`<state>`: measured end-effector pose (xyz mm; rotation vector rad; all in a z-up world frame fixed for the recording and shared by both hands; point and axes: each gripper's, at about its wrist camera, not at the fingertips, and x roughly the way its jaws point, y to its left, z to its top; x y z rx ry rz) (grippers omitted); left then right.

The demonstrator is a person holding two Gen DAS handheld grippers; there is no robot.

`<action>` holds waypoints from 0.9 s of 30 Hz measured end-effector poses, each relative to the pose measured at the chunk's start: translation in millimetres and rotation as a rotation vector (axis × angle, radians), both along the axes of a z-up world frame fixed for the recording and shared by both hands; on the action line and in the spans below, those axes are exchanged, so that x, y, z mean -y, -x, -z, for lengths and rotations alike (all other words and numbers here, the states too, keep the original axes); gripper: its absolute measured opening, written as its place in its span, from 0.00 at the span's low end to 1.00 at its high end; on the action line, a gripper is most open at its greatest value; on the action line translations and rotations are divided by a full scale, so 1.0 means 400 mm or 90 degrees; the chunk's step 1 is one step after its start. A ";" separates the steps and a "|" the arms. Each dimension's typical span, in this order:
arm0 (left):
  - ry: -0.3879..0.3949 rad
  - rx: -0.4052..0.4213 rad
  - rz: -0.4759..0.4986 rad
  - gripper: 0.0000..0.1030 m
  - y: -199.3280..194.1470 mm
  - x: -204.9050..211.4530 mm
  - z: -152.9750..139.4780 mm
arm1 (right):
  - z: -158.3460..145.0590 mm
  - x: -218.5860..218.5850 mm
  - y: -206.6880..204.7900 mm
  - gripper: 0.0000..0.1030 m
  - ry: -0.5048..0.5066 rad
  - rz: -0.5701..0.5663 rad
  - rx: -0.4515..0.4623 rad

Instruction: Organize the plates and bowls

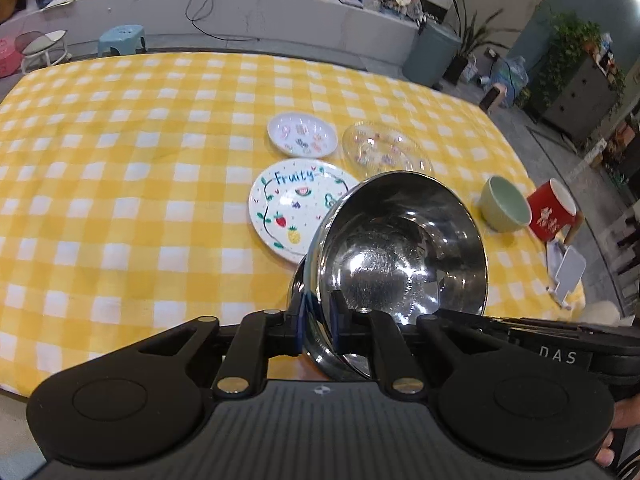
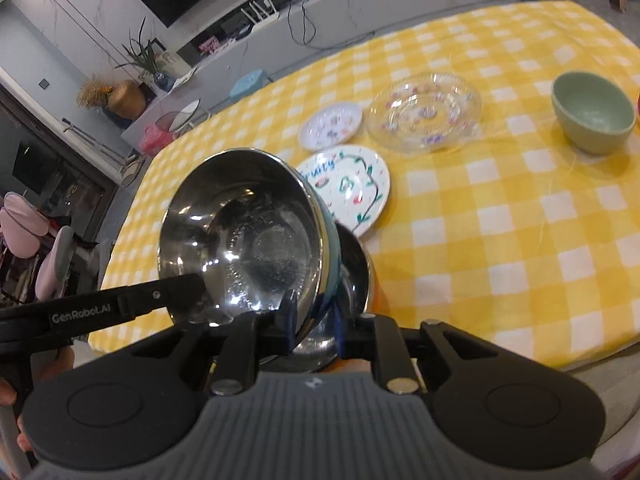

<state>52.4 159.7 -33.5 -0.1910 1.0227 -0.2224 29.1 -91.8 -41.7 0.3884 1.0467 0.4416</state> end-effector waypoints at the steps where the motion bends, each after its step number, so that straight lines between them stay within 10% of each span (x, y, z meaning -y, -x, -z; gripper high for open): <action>1: -0.005 -0.002 0.002 0.14 -0.001 0.002 0.003 | 0.005 -0.001 -0.001 0.19 -0.003 -0.004 -0.005; 27: -0.052 -0.017 0.006 0.31 -0.017 -0.003 0.042 | 0.024 -0.058 0.000 0.29 0.145 -0.025 0.044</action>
